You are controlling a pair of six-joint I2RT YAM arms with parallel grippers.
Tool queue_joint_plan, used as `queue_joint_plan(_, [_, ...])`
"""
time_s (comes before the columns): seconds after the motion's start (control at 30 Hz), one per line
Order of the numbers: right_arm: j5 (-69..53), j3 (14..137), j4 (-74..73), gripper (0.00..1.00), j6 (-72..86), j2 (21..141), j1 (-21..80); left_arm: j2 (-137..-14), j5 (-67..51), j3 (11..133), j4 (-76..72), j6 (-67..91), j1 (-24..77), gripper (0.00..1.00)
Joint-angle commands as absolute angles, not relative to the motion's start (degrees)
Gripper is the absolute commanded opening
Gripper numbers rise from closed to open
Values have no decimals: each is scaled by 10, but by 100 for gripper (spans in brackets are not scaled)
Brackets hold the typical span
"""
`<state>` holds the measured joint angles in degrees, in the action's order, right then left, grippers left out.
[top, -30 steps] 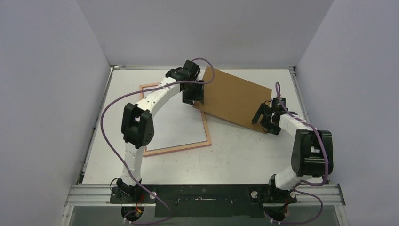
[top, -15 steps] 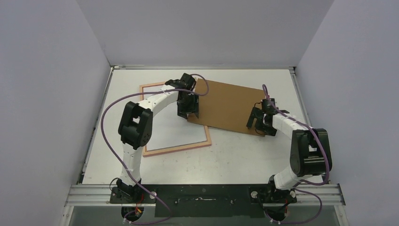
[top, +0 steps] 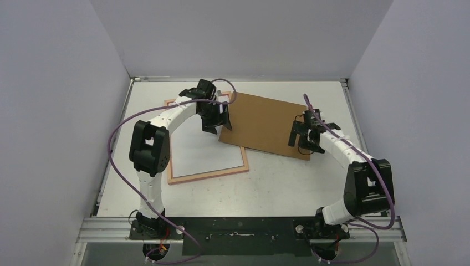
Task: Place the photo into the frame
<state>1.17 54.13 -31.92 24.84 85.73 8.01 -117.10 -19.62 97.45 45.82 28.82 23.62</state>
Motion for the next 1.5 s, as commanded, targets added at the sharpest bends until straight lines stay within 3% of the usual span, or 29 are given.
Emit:
queue_joint_plan(0.0, [97, 559, -333, 95, 194, 806, 129, -1149, -207, 954, 444, 293, 231, 69])
queue_joint_plan(0.2, [188, 565, -319, 95, 106, 796, 260, -1155, -211, 932, 426, 319, 219, 68])
queue_joint_plan(0.5, [175, 563, -266, 94, 121, 821, 329, -1161, -316, 859, 317, 386, 199, 60])
queue_joint_plan(0.77, [165, 571, -258, 94, 124, 828, 338, -1167, -301, 833, 272, 379, 195, 61])
queue_joint_plan(1.17, [166, 565, -248, 94, 121, 832, 341, -1175, -376, 771, 136, 426, 179, 57])
queue_joint_plan(1.47, [179, 571, -249, 94, 127, 842, 348, -1178, -451, 688, -85, 544, 163, 47])
